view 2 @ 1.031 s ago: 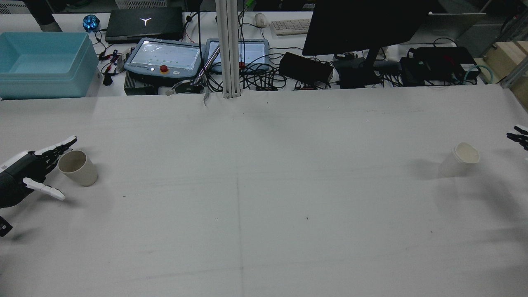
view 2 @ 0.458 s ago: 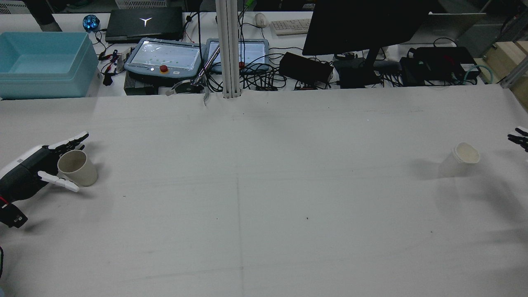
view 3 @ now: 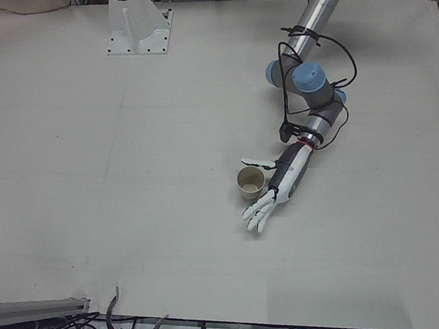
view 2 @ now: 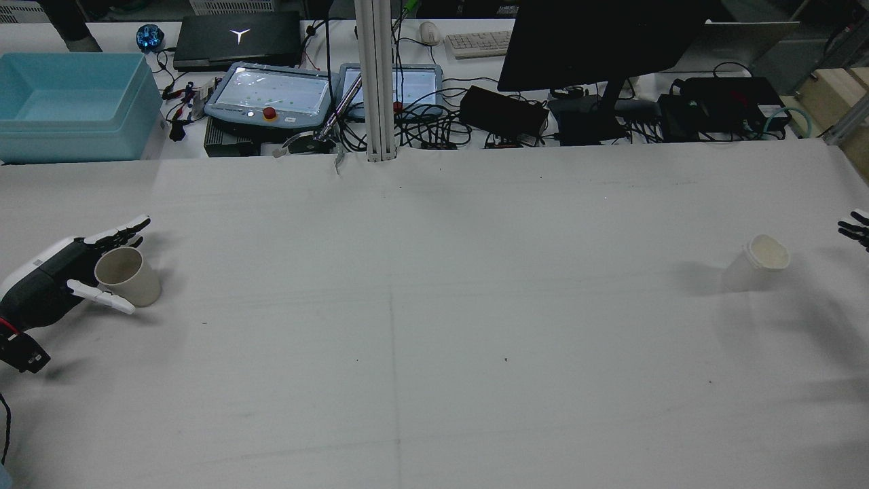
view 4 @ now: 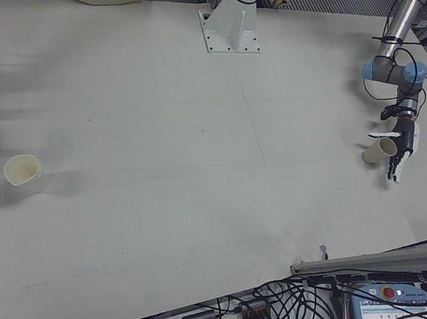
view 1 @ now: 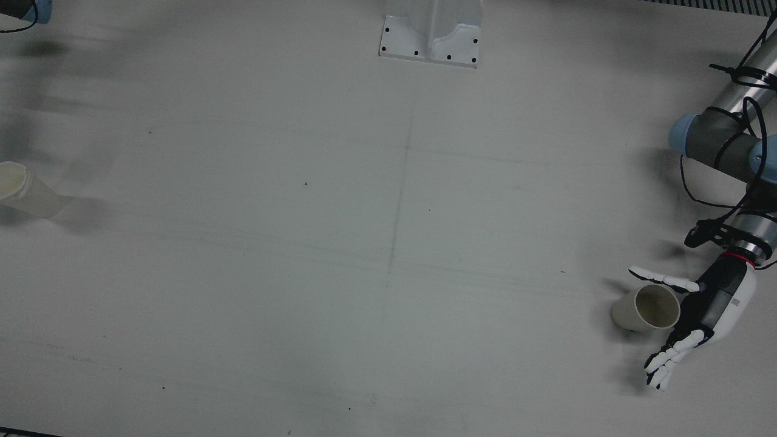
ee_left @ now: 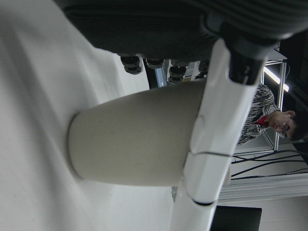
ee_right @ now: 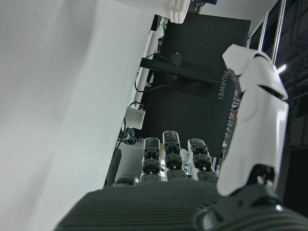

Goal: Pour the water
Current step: 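Wrap the left hand fingers around the white paper cup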

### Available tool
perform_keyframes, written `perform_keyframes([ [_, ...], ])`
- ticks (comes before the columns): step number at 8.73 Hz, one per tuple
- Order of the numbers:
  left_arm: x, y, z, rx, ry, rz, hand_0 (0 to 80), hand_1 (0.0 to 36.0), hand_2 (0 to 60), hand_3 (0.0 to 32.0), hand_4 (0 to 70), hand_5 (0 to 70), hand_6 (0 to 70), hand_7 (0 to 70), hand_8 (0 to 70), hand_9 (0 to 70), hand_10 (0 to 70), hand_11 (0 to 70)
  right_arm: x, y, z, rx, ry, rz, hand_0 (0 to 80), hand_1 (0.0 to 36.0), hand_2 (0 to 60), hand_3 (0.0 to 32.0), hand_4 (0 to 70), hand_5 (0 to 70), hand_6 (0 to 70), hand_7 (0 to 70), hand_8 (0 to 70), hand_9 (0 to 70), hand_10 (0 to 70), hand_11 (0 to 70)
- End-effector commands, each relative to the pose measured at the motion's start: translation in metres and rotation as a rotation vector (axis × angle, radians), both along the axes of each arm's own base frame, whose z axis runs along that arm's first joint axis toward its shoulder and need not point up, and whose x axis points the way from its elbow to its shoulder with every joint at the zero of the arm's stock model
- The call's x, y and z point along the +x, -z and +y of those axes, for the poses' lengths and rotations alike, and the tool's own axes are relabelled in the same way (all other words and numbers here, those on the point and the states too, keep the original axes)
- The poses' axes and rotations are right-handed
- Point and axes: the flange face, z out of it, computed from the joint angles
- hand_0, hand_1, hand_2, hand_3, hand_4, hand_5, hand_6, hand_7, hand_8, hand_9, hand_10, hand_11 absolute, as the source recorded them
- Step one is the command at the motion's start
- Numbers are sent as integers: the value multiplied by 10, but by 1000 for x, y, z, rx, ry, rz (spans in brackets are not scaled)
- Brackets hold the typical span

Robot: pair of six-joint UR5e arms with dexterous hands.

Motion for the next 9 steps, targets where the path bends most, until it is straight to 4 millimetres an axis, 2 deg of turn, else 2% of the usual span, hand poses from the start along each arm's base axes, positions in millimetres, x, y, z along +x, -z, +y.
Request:
perform_keyframes([
  [1,8,4,2,1,-12,0,800,314,0,0,267,536,97,45,9,0,34,85,1,-4,3,-9,-2,3,529,239,260,0,91,82,173,158,130,172,0,0],
  [2,13,6,4,-2,-19,2,800,319,0,0,263,700,97,46,9,0,38,90,2,-8,6,-17,-3,6,528,238,259,0,91,82,172,153,132,174,0,0],
  [4,17,16,0,1,-12,14,800,340,0,0,354,700,97,52,9,0,45,99,3,-9,7,-20,-3,7,530,240,259,0,90,82,170,152,129,171,0,0],
  [5,19,29,0,-4,-14,14,800,353,0,0,387,700,100,59,11,0,49,105,3,-9,7,-19,-3,6,527,240,257,0,82,82,166,146,125,165,0,0],
  [7,14,31,1,-68,-4,38,800,360,50,0,502,700,135,112,35,11,70,145,3,-9,7,-21,-5,-8,530,242,254,0,75,81,162,141,123,163,0,0],
  [8,13,35,1,-83,-3,50,800,360,533,0,520,700,139,117,37,14,68,143,3,-8,7,-20,-4,-10,532,242,252,0,73,82,161,141,125,163,0,0],
  [9,13,38,2,-87,-3,48,800,360,600,0,520,700,138,116,37,13,69,143,1,-7,5,-17,2,1,535,245,252,0,74,83,162,139,126,165,0,0],
])
